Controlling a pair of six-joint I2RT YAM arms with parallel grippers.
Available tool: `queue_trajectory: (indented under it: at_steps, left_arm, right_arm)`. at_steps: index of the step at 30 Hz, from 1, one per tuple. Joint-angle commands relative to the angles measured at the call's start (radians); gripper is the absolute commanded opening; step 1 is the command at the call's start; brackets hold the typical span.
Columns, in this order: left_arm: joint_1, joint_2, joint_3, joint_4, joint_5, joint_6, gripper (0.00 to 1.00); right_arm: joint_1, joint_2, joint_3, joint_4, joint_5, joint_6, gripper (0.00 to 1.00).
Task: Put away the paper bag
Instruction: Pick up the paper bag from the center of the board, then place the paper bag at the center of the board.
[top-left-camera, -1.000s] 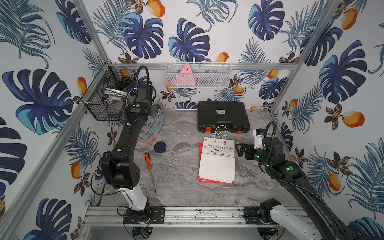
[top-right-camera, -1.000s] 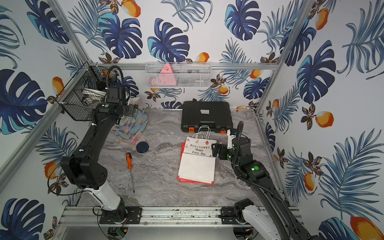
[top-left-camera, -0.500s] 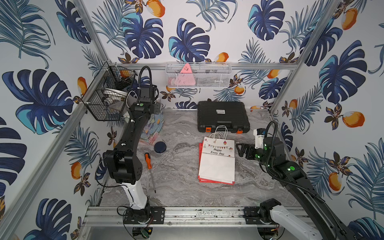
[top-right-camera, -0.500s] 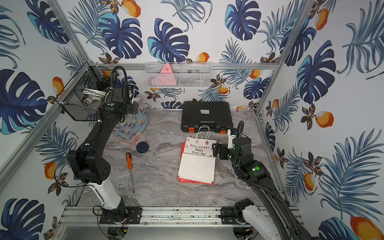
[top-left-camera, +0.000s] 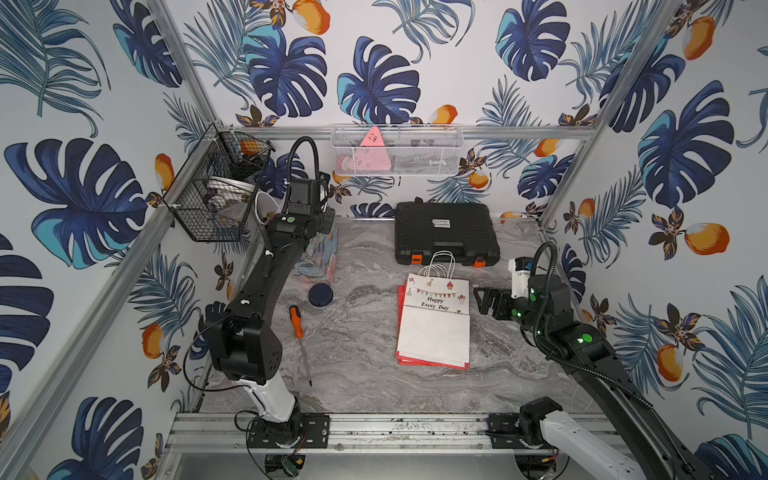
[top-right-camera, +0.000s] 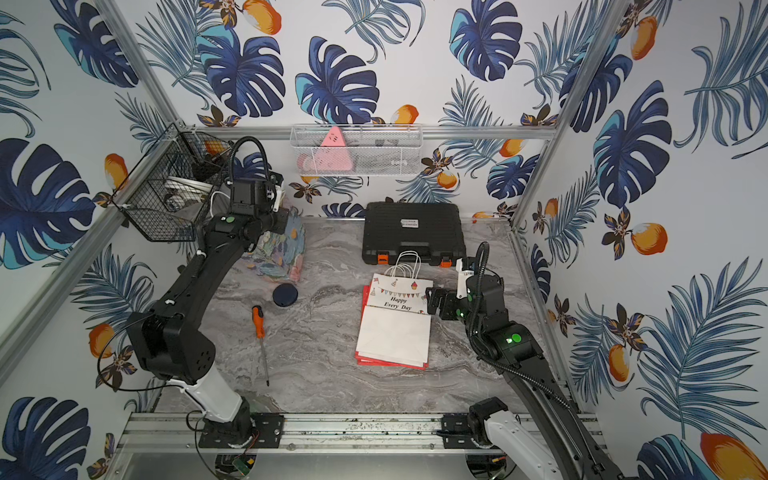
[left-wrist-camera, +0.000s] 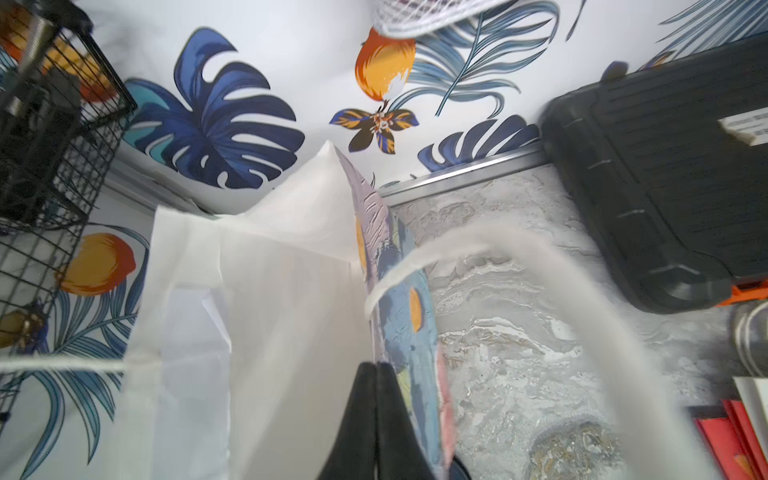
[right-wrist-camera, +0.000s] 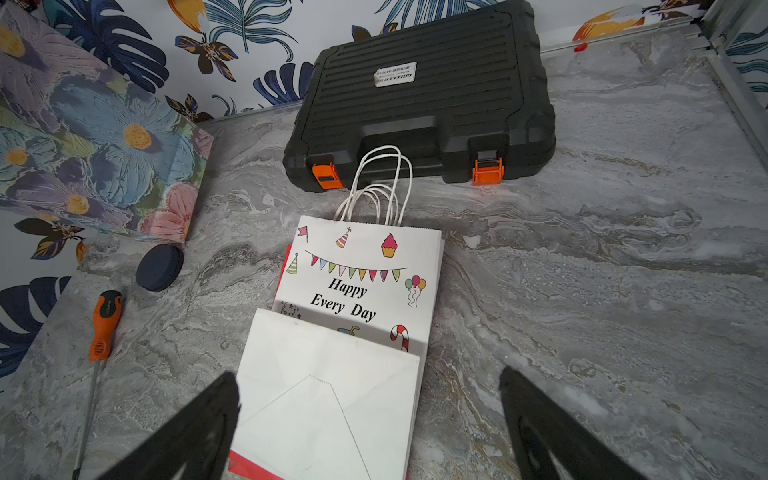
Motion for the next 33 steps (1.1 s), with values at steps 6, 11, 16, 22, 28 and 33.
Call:
queue_trajectory:
  at_steps: [6, 11, 16, 22, 28, 33]
  left_arm:
    - [-0.115, -0.126, -0.113, 0.048, 0.183, 0.216, 0.0]
    - [-0.208, -0.189, -0.182, -0.063, 0.24, 0.347, 0.0]
    - [-0.221, -0.333, -0.285, -0.133, 0.381, 0.389, 0.0]
    - [-0.232, -0.46, -0.381, -0.257, 0.495, 0.518, 0.0]
    - [-0.232, -0.581, -0.501, -0.307, 0.61, 0.617, 0.0]
    - [-0.231, -0.656, -0.549, -0.35, 0.693, 0.675, 0.0]
  right_arm:
    - [0.0, 0.019, 0.023, -0.038, 0.014, -0.048, 0.99]
    - [0.0, 0.008, 0.031, -0.045, -0.007, -0.047, 0.99]
    - [0.0, 0.003, 0.014, -0.034, -0.027, -0.041, 0.99]
    - [0.0, -0.002, 0.002, -0.034, -0.104, -0.066, 0.99]
    - [0.001, -0.053, -0.013, 0.0, -0.246, -0.113, 0.99]
    - [0.015, -0.062, -0.011, 0.051, -0.542, -0.192, 0.97]
